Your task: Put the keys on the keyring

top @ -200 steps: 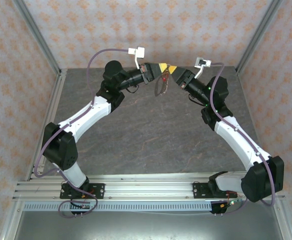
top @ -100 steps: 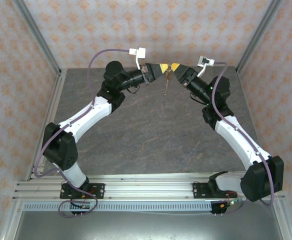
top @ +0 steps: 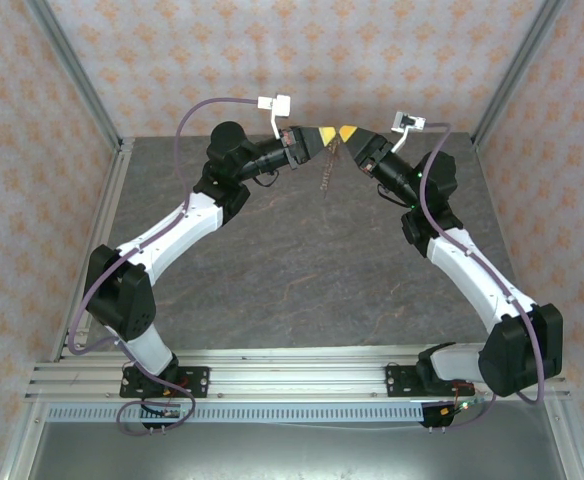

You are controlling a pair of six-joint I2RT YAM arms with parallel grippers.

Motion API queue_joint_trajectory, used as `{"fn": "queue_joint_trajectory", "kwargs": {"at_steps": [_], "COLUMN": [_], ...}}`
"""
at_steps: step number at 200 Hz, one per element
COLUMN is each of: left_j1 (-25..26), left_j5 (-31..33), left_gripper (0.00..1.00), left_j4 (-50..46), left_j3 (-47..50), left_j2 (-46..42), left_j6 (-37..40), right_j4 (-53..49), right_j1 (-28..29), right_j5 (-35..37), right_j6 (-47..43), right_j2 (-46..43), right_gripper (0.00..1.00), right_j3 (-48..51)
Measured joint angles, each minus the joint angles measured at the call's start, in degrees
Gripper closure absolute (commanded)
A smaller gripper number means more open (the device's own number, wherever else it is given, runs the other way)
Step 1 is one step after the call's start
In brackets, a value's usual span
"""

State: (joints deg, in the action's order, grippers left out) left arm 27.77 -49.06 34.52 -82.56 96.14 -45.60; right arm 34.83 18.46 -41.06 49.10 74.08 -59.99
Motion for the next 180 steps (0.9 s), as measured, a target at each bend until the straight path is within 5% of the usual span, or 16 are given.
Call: {"fn": "queue_joint_trajectory", "kwargs": {"at_steps": [82,144,168,180], "left_j1": [0.0,0.0,0.0,0.0], "left_j5": [0.0,0.1,0.1,0.1], "left_gripper": [1.00,1.00,1.00,1.00], "left_j4": [0.0,-0.1,-0.1,-0.1], "left_j3": [0.0,0.0,0.0,0.0], "left_j2": [0.0,0.0,0.0,0.0], "left_j6": [0.0,0.0,0.0,0.0], "right_j4": [0.9,1.7,1.7,1.6], "right_j1": [0.5,0.7,0.7,0.7], "right_j5": [-0.6,-0.7,-0.7,-0.8], "right_j6": [0.1,0.5,0.4,0.4], "right_j2": [0.0,-0.7,-0.7,-0.7], "right_gripper": [0.77,1.00,1.00,0.91], "right_j3": [1.1,2.4,2.4,2.3]}}
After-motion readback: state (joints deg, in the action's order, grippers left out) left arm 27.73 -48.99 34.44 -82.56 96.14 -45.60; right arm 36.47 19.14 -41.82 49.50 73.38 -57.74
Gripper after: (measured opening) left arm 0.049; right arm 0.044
